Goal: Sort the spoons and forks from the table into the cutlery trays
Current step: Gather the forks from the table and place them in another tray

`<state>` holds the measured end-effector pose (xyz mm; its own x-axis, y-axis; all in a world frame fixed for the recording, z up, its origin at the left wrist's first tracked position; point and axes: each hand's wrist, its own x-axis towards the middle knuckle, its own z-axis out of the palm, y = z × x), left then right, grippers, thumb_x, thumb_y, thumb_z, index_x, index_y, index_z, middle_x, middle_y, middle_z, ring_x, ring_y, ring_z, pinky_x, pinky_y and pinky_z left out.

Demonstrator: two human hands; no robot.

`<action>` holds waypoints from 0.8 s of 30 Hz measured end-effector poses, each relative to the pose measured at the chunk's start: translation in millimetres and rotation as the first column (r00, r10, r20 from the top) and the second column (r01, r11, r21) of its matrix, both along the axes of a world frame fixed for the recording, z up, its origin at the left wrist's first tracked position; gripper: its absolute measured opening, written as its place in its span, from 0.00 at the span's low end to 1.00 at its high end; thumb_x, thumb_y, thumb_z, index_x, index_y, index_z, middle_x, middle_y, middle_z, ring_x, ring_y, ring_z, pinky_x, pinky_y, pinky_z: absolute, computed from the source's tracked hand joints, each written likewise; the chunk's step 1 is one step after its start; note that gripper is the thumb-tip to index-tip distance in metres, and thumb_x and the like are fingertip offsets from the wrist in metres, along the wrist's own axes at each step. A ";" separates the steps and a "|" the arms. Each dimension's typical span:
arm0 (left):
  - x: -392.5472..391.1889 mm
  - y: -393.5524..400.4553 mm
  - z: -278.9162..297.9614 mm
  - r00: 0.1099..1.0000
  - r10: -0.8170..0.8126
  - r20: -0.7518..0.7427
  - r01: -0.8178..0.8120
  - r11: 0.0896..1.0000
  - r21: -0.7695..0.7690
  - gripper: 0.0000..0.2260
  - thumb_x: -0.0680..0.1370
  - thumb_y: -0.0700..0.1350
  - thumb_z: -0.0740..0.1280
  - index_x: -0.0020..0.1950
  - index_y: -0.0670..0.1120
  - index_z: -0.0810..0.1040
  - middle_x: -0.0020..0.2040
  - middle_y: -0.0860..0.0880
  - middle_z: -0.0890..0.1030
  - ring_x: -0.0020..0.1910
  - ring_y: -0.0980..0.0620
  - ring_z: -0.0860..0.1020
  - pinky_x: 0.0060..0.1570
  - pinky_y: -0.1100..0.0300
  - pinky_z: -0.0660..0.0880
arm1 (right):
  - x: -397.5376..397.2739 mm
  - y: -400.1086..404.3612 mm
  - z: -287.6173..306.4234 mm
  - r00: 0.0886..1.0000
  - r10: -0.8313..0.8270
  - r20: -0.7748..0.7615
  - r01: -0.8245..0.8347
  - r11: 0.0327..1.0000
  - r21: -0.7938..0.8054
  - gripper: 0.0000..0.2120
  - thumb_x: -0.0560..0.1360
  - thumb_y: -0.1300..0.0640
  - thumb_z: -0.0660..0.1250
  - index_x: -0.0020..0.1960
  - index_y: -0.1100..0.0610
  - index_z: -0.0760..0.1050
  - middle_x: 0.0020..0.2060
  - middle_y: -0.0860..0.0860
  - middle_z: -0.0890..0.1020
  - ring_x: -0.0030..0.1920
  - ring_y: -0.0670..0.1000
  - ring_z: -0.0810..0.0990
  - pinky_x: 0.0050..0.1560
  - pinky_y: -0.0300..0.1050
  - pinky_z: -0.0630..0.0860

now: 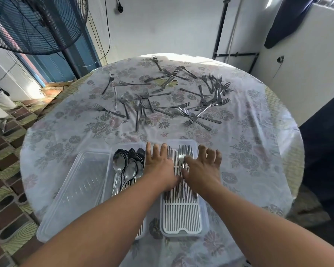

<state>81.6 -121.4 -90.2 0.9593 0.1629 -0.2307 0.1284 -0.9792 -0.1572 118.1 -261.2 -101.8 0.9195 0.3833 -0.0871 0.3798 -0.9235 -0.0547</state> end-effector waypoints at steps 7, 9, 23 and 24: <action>-3.6 -8.7 -4.6 0.984 -0.136 0.117 0.148 0.984 -0.096 0.19 0.78 0.59 0.66 0.70 0.63 0.73 0.79 0.47 0.49 0.77 0.37 0.45 0.72 0.37 0.28 | -0.7 -2.9 0.3 0.999 -0.030 -0.026 0.031 0.998 0.052 0.22 0.77 0.41 0.63 0.71 0.40 0.69 0.72 0.56 0.55 0.74 0.64 0.50 0.77 0.66 0.40; -2.2 -8.4 -5.9 0.986 -0.126 0.113 0.135 0.988 -0.071 0.18 0.78 0.62 0.64 0.67 0.62 0.76 0.79 0.46 0.51 0.77 0.37 0.46 0.71 0.36 0.27 | -0.8 -3.0 -1.9 0.998 -0.034 -0.044 0.036 0.998 0.051 0.22 0.78 0.41 0.62 0.72 0.38 0.69 0.73 0.56 0.54 0.74 0.64 0.49 0.76 0.67 0.39; -5.6 -5.2 -8.1 0.978 0.063 0.197 -0.040 0.992 -0.117 0.11 0.79 0.55 0.69 0.60 0.58 0.83 0.80 0.45 0.53 0.76 0.38 0.50 0.75 0.37 0.34 | -0.1 -5.5 -2.6 0.998 -0.032 -0.057 0.033 0.999 0.029 0.23 0.78 0.35 0.59 0.70 0.41 0.71 0.73 0.57 0.55 0.74 0.65 0.52 0.77 0.67 0.42; -5.9 -7.2 -8.5 0.976 0.068 0.206 -0.040 0.989 -0.139 0.10 0.79 0.56 0.69 0.58 0.59 0.84 0.80 0.45 0.54 0.76 0.38 0.50 0.74 0.37 0.34 | -0.4 -4.1 -2.2 0.997 -0.031 -0.065 0.033 0.999 0.026 0.23 0.78 0.35 0.60 0.71 0.41 0.71 0.74 0.57 0.55 0.74 0.65 0.52 0.77 0.67 0.42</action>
